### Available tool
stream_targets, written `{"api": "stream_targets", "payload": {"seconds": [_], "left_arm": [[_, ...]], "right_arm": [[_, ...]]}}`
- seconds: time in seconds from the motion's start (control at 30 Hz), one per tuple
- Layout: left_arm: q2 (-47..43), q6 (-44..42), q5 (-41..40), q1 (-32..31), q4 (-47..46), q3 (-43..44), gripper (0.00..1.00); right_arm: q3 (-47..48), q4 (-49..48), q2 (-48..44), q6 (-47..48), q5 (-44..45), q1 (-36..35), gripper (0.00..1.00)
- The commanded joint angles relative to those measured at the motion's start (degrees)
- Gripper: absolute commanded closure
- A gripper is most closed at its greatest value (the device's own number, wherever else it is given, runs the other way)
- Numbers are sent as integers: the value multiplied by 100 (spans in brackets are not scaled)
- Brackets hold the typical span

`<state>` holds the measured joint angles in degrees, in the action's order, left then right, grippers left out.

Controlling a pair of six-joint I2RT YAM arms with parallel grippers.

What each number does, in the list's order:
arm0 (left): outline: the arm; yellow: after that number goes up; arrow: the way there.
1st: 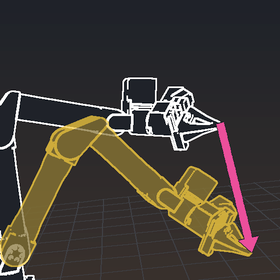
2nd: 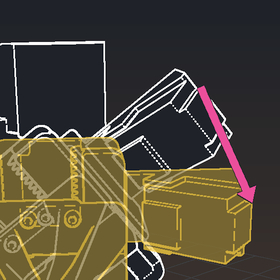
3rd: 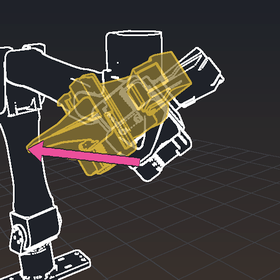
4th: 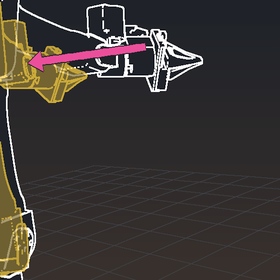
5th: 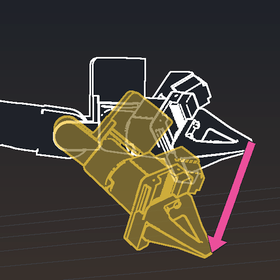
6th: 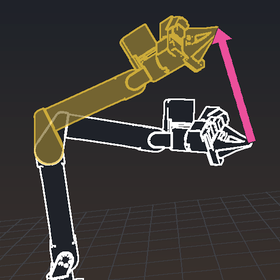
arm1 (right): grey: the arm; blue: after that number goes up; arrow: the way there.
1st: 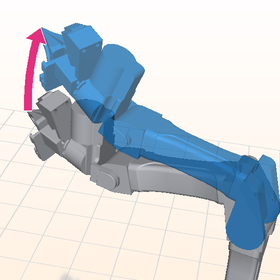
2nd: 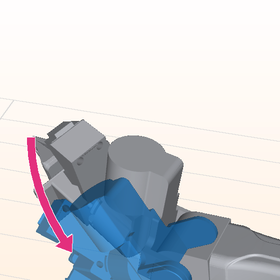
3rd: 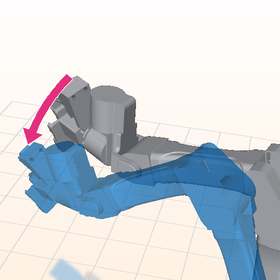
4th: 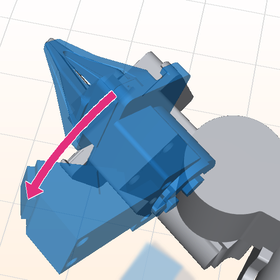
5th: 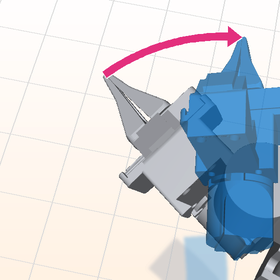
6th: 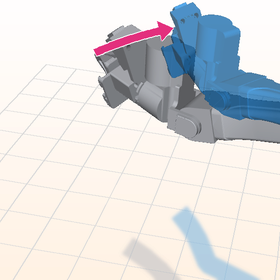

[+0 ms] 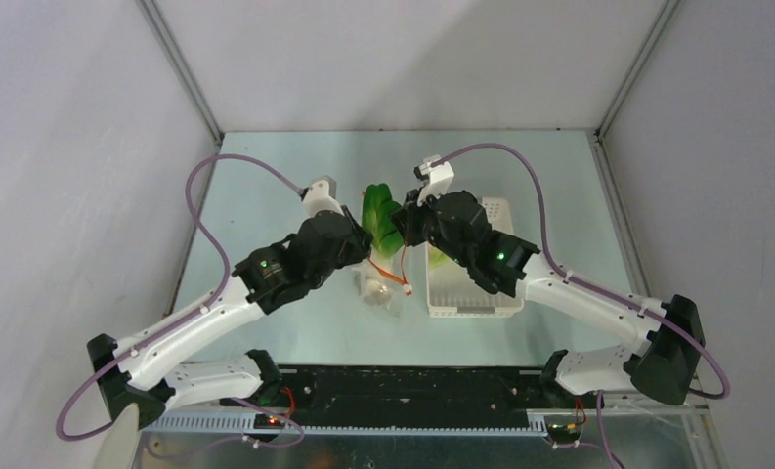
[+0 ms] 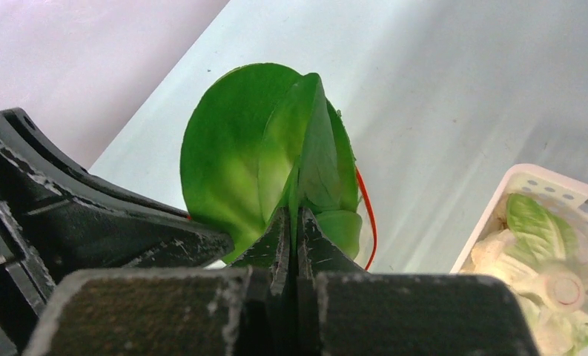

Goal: Place the food in the zip-top bag and seal the zipper
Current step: Adjust the fake vegetable in the zipper food storage bag.

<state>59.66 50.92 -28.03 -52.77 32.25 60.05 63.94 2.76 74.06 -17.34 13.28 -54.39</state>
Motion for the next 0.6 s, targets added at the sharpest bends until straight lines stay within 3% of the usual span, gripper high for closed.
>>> {"api": "stream_targets", "payload": {"seconds": [0.0,0.17,0.4,0.57], "left_arm": [[138,-134,238,-27,-113,68,86],[169,-107,122,-24,206,132,90],[22,-228,78,-25,288,64,74],[95,-302,237,-23,336,134,72]], "right_arm": [[400,29,133,-250,154,5,100],[479,264,108,-322,485,-1,100],[487,269,13,-344,551,5,100],[488,191,-12,-333,522,-38,100]]}}
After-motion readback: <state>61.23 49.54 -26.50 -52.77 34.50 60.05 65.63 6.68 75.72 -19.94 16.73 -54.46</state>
